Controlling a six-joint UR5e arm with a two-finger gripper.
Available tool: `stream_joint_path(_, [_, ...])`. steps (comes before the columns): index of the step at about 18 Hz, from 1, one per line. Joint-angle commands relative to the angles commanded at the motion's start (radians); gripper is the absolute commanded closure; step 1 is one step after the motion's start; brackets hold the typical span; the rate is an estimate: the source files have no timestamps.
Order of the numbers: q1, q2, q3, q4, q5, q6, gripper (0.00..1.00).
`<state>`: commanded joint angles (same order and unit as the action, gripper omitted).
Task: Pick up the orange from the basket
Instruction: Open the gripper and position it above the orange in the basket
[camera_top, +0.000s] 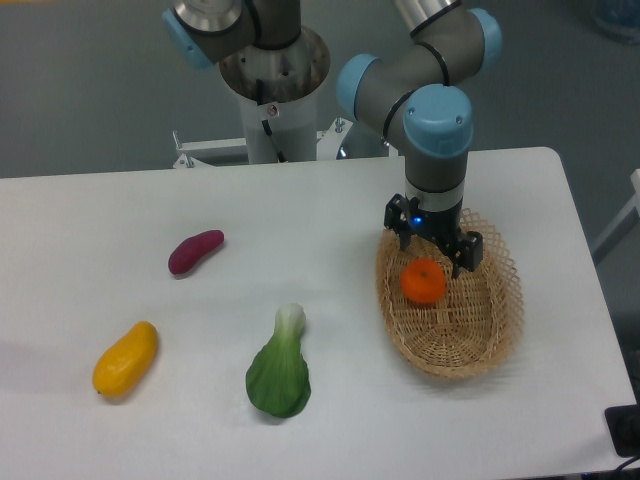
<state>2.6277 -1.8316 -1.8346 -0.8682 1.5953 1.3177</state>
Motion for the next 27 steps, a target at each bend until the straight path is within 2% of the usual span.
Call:
stream_joint_path(7, [0.002, 0.0, -0.018, 0.0, 0.0, -0.006, 0.0])
stream_joint_path(10, [0.005, 0.0, -0.031, -0.002, -0.002, -0.164, 0.0])
stream_joint_path(16, [-0.005, 0.012, -0.018, 0.006, -0.002, -0.248, 0.0])
stream_joint_path(19, [-0.003, 0.012, -0.029, 0.003, 0.02, -0.38, 0.0])
stream_joint_path(21, [0.003, 0.011, -0.063, 0.011, 0.018, -0.452, 0.0])
stream_joint_path(24, [0.003, 0.0, -0.064, 0.012, 0.012, -0.561, 0.0])
stream_joint_path(27, [-0.008, -0.024, -0.066, 0.012, 0.014, -0.592, 0.0])
